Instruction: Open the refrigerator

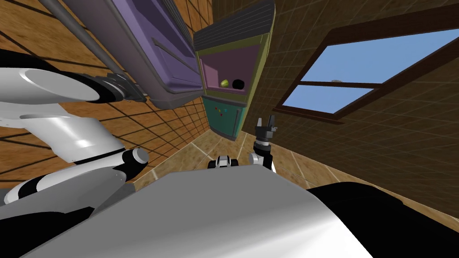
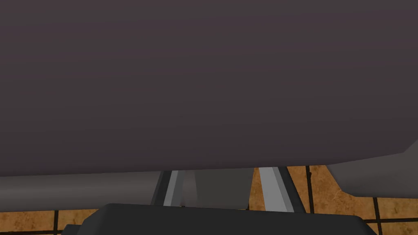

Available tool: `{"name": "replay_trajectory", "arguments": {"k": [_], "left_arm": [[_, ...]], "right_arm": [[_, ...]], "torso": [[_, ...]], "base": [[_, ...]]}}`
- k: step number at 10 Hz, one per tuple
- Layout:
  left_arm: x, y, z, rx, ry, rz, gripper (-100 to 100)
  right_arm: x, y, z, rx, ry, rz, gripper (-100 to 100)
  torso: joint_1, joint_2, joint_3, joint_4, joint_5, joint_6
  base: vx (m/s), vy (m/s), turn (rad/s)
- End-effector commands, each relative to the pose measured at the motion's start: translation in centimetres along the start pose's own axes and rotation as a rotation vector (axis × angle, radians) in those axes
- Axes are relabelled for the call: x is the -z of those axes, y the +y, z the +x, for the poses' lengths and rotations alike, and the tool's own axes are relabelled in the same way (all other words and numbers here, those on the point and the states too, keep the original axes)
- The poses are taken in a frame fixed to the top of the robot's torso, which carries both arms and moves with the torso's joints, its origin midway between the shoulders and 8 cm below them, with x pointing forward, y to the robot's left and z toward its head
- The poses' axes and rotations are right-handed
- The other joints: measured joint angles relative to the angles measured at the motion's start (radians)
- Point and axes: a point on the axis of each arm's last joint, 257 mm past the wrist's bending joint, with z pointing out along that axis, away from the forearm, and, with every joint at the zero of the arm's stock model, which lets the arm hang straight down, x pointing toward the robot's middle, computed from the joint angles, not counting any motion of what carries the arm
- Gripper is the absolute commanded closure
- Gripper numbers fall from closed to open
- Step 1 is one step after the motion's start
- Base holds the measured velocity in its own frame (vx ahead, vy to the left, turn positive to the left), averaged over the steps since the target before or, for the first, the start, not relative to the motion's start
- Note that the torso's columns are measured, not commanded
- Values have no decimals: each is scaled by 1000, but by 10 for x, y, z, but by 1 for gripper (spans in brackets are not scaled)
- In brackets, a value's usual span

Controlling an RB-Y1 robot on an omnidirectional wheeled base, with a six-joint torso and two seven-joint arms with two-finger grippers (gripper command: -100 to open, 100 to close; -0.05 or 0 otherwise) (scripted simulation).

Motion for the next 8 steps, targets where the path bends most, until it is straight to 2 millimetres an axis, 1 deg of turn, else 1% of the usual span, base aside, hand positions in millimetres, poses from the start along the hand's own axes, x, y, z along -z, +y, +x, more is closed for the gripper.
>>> {"name": "replay_trajectory", "arguments": {"k": [1, 3, 4, 5, 6, 7, 8], "left_arm": [[4, -6, 21, -3, 60, 17, 100], [6, -6, 36, -6, 104, 20, 100], [8, -6, 44, -8, 127, 21, 100], [7, -7, 38, -4, 108, 24, 100], [10, -12, 46, -7, 130, 35, 100], [10, -12, 53, -8, 151, 35, 100], [10, -12, 53, -8, 151, 35, 100]], "right_arm": [[0, 0, 0, 0, 0, 0, 0], [0, 0, 0, 0, 0, 0, 0], [0, 0, 0, 0, 0, 0, 0], [0, 0, 0, 0, 0, 0, 0], [0, 0, 0, 0, 0, 0, 0], [0, 0, 0, 0, 0, 0, 0], [0, 0, 0, 0, 0, 0, 0]], "torso": [[1, 3, 2, 0, 1, -1], [-5, 4, 5, -1, 1, -5], [-4, 7, 6, 0, 2, -5], [-1, 8, 7, 0, 3, -6], [-10, 9, 9, -1, 4, -11], [-5, 10, 10, 1, 2, -10], [1, 10, 8, 2, 2, -6]], "base": [[-62, 439, -105], [-45, 396, -60], [-68, 425, -120], [-31, 200, -52], [-3, 198, -10], [1, 299, -78], [21, 270, -52]]}}
